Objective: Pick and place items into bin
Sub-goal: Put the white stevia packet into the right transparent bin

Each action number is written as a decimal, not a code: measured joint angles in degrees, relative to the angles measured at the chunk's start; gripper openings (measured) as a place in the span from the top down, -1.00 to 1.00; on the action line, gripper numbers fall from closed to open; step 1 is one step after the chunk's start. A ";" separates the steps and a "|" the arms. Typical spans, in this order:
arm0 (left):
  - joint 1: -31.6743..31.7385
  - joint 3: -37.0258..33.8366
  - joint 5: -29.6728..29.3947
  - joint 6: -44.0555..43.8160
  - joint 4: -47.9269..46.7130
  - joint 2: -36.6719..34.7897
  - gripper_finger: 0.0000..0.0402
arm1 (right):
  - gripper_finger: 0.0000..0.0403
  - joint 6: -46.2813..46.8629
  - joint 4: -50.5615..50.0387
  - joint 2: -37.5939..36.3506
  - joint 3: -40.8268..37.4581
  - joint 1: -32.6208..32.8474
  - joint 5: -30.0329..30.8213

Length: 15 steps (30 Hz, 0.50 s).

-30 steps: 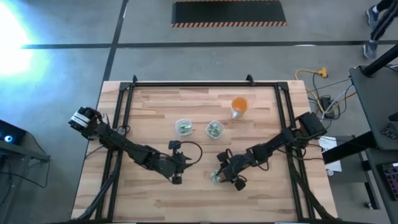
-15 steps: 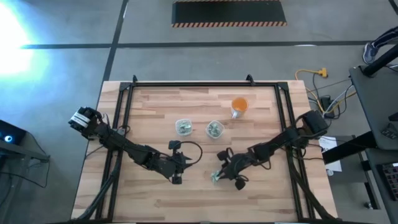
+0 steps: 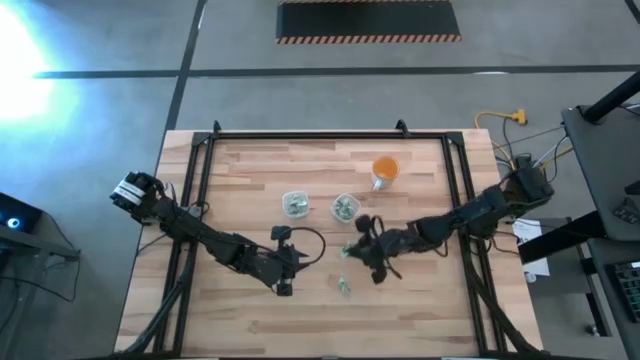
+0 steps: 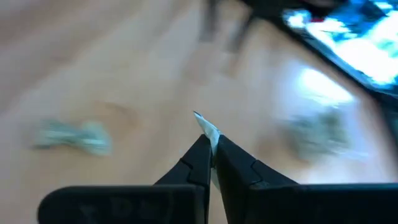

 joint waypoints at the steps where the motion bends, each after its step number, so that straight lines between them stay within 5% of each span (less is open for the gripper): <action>1: 0.00 0.00 0.02 0.01 0.05 0.00 0.52 | 0.94 -0.84 -0.37 -1.05 0.00 -0.86 1.49; 15: 0.00 0.00 0.02 0.20 0.95 0.00 0.52 | 0.94 2.12 -1.58 -4.23 0.00 -19.81 -1.12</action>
